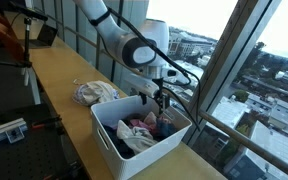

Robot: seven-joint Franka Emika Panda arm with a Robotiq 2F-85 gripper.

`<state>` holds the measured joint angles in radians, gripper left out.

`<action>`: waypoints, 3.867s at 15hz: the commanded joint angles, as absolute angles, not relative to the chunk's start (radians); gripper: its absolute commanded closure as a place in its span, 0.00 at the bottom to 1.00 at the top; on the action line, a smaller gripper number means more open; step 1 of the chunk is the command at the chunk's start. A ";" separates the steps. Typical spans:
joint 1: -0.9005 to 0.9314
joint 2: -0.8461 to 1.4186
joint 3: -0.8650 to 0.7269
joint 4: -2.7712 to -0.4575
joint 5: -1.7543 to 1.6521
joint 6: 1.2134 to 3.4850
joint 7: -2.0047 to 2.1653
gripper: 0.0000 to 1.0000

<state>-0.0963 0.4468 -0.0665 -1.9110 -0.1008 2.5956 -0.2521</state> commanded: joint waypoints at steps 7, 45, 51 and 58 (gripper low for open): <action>-0.100 0.858 -0.091 -1.577 -0.122 2.645 -0.154 0.00; 0.006 0.074 0.029 -1.798 -0.013 2.462 -0.108 0.95; 0.110 -0.032 0.107 -1.684 -0.116 2.434 -0.091 0.95; 0.243 0.033 0.265 -1.381 -0.238 2.190 -0.005 0.95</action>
